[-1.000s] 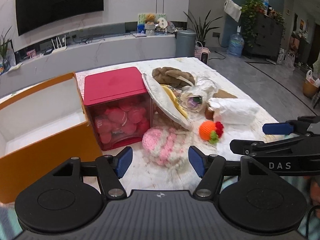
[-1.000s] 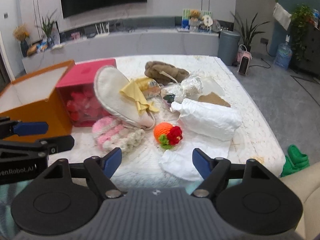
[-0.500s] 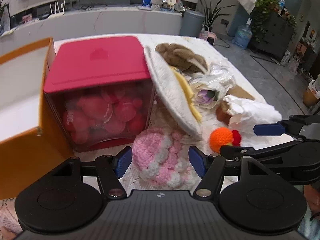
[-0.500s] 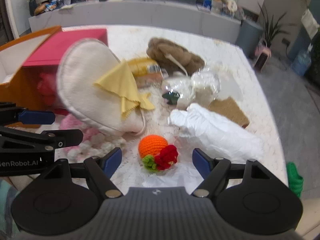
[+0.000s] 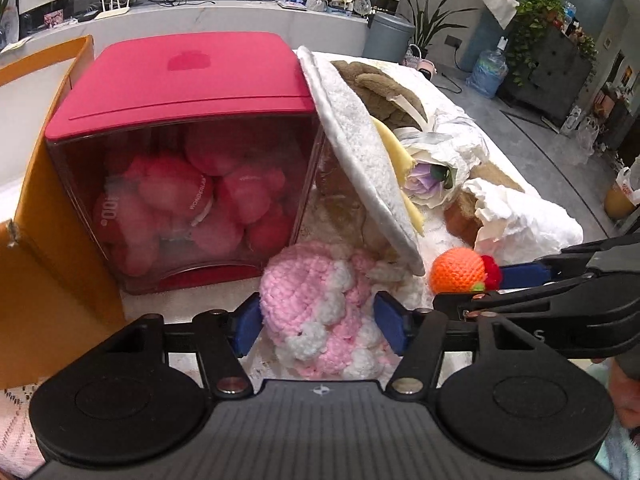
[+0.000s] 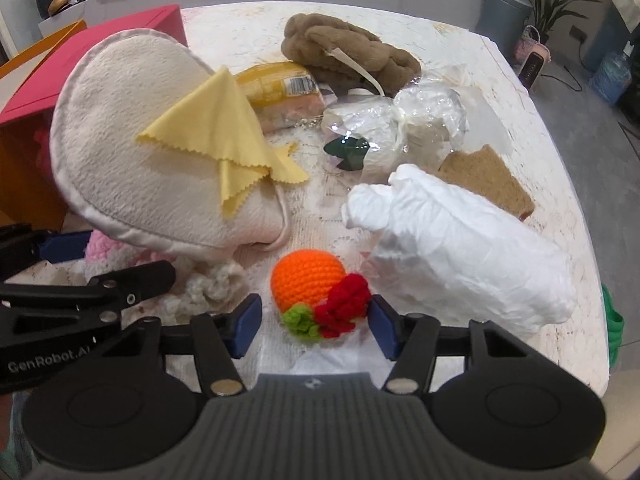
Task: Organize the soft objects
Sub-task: 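Grasp the pink knitted toy with the left tool while the right tool grasps the orange crocheted ball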
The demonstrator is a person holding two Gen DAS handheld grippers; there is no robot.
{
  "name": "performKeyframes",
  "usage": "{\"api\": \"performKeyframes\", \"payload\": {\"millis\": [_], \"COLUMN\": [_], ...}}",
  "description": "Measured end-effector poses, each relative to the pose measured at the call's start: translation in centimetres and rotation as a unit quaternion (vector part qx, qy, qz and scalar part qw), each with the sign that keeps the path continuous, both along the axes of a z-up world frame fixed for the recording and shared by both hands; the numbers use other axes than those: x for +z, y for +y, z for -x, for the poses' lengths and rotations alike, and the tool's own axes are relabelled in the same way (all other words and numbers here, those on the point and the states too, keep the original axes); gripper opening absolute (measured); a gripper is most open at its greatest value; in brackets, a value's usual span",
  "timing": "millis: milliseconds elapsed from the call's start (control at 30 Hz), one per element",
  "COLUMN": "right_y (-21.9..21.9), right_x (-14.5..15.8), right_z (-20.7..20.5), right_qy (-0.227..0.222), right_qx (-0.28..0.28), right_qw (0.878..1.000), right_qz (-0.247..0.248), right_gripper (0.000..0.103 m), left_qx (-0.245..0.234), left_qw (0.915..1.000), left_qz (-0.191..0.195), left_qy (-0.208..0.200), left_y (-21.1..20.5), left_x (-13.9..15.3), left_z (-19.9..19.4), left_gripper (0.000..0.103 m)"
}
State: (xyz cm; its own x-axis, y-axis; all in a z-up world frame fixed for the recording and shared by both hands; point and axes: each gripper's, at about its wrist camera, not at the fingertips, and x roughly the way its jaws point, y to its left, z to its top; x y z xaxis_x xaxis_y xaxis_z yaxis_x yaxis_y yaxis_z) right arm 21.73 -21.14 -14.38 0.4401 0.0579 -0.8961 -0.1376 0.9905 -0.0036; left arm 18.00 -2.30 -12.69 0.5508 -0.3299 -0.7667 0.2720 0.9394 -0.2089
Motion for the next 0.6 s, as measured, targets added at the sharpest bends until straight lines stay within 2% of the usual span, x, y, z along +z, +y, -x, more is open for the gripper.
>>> {"api": "performKeyframes", "payload": {"millis": [67,167,200,267,600], "right_y": [-0.1,-0.2,-0.2,-0.2,0.0], "right_x": [-0.3,-0.3,-0.3,0.0,1.6], "right_z": [-0.2,-0.2,-0.2,0.0,2.0], "right_qy": [0.002,-0.001,-0.003,-0.012,-0.053], "right_qx": [-0.003,-0.005,-0.006,-0.002,0.015], "right_qw": [1.0,1.0,1.0,1.0,0.998], "right_qz": [0.0,-0.006,-0.007,-0.012,-0.022], "right_gripper": [0.05,0.048,0.048,0.048,0.048], "left_qx": [-0.004,-0.012,-0.011,-0.014,0.006], "left_qw": [1.0,0.9996,0.9993,0.9987,0.9982], "left_qz": [0.001,-0.003,-0.013,-0.028,-0.013], "left_qy": [-0.005,-0.025,-0.034,-0.041,-0.058], "left_y": [0.0,0.1,0.1,0.1,1.1], "left_x": [0.1,0.3,0.5,0.6,2.1], "left_z": [0.3,0.7,1.0,1.2,3.5], "left_gripper": [0.058,0.04,0.026,0.023,0.018]}}
